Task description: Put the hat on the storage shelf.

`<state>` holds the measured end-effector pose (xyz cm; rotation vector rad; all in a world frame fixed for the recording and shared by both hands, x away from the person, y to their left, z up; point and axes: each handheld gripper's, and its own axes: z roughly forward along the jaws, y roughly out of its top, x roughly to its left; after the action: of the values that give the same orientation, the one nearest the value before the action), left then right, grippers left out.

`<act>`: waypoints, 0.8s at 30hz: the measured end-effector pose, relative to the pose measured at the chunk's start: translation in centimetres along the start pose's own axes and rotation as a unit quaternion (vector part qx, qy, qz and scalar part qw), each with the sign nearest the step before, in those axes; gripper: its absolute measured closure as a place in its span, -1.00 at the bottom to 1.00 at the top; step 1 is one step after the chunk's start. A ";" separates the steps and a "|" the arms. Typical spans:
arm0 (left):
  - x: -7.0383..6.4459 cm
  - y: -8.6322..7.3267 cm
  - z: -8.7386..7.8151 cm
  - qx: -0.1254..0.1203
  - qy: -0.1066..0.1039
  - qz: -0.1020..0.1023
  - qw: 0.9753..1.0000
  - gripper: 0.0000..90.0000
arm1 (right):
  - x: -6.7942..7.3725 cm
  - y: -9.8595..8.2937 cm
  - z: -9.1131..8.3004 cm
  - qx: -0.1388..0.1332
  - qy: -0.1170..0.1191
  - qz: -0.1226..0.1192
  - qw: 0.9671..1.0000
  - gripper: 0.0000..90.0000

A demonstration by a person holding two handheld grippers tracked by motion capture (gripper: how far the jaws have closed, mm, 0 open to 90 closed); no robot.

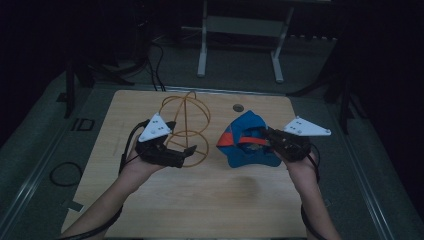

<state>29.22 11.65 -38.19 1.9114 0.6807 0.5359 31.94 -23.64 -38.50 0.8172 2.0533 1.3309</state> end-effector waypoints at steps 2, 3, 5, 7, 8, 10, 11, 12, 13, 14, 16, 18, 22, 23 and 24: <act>-0.7 1.3 0.9 -0.005 -0.022 -0.002 1.000 -0.87 | 0.5 0.2 -0.2 -0.009 0.007 -0.005 1.000 0.93; -1.0 1.7 1.2 -0.009 -0.031 -0.002 0.999 -0.87 | 0.7 0.3 -0.3 -0.011 0.007 -0.006 1.000 0.93; -1.5 2.6 1.9 -0.015 -0.037 0.004 0.999 -0.86 | 1.1 0.5 -0.4 -0.013 0.007 -0.013 1.000 0.93; -2.1 3.2 2.5 -0.015 -0.037 0.013 0.999 -0.84 | 1.3 0.7 -0.4 -0.015 0.008 -0.014 1.000 0.93; -2.3 3.6 2.9 -0.013 -0.042 0.017 0.999 -0.84 | 1.3 0.7 -0.4 -0.014 0.008 -0.015 1.000 0.93; -2.9 4.4 3.7 -0.005 -0.037 0.028 0.999 -0.78 | 1.5 0.8 -0.5 -0.014 0.008 -0.018 1.000 0.93; -3.0 4.7 4.0 -0.003 -0.039 0.030 0.999 -0.69 | 1.6 0.9 -0.5 -0.016 0.009 -0.020 1.000 0.93; -3.3 5.1 4.5 0.006 -0.040 0.030 0.999 -0.69 | 1.7 1.0 -0.6 -0.016 0.010 -0.023 1.000 0.93; -3.5 5.3 4.8 0.009 -0.039 0.032 0.999 -0.69 | 1.8 1.0 -0.6 -0.016 0.009 -0.027 0.999 0.93; -3.7 5.5 5.3 0.013 -0.043 0.036 0.998 -0.69 | 1.9 1.1 -0.6 -0.016 0.011 -0.025 0.999 0.93; -4.1 6.0 6.2 0.022 -0.040 0.038 0.998 -0.68 | 2.1 1.1 -0.5 -0.013 0.011 -0.033 0.999 0.93; -4.4 6.4 7.0 0.033 -0.041 0.040 0.998 -0.67 | 2.3 1.1 -0.4 -0.012 0.013 -0.035 0.999 0.93; -4.8 6.8 8.4 0.052 -0.042 0.040 0.997 -0.56 | 2.6 1.2 -0.3 -0.013 0.017 -0.039 0.999 0.93; -4.9 6.8 8.6 0.058 -0.043 0.040 0.997 -0.54 | 2.7 1.2 -0.3 -0.014 0.017 -0.039 0.999 0.93; -5.0 6.8 8.8 0.063 -0.041 0.044 0.996 -0.52 | 2.7 1.3 -0.3 -0.014 0.020 -0.039 0.999 0.93</act>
<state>32.57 0.15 -35.87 2.0764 0.5922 0.4761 30.12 -21.40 -37.51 0.6964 2.0712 1.3409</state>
